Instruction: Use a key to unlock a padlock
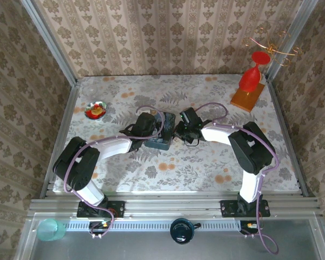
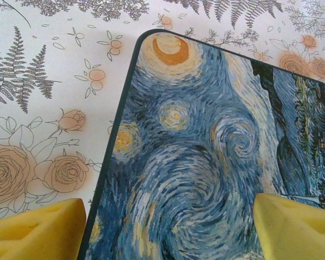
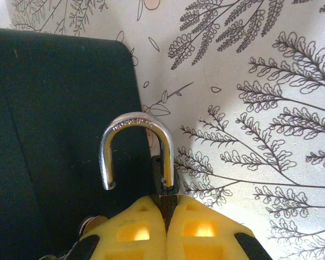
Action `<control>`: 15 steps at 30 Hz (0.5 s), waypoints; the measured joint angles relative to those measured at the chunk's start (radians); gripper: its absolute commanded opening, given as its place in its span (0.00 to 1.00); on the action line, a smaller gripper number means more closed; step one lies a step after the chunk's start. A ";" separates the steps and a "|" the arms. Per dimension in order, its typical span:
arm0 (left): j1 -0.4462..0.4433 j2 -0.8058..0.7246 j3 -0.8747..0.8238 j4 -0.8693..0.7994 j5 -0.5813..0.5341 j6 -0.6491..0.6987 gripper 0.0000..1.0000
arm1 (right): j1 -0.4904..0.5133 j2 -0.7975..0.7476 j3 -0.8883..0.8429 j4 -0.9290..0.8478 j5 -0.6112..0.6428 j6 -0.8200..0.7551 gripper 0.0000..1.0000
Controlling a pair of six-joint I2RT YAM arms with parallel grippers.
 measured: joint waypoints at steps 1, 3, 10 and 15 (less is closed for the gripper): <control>0.000 0.000 0.000 0.000 0.000 0.000 0.81 | 0.005 -0.003 0.000 -0.005 0.011 -0.012 0.00; 0.000 0.000 0.000 0.000 0.000 0.000 0.81 | 0.015 -0.012 0.000 -0.026 0.033 -0.037 0.00; 0.001 0.000 0.000 0.000 0.000 -0.001 0.80 | 0.032 -0.037 0.000 -0.094 0.067 -0.130 0.00; 0.004 -0.002 -0.001 0.002 0.005 -0.001 0.81 | 0.031 -0.057 -0.022 -0.095 0.066 -0.175 0.00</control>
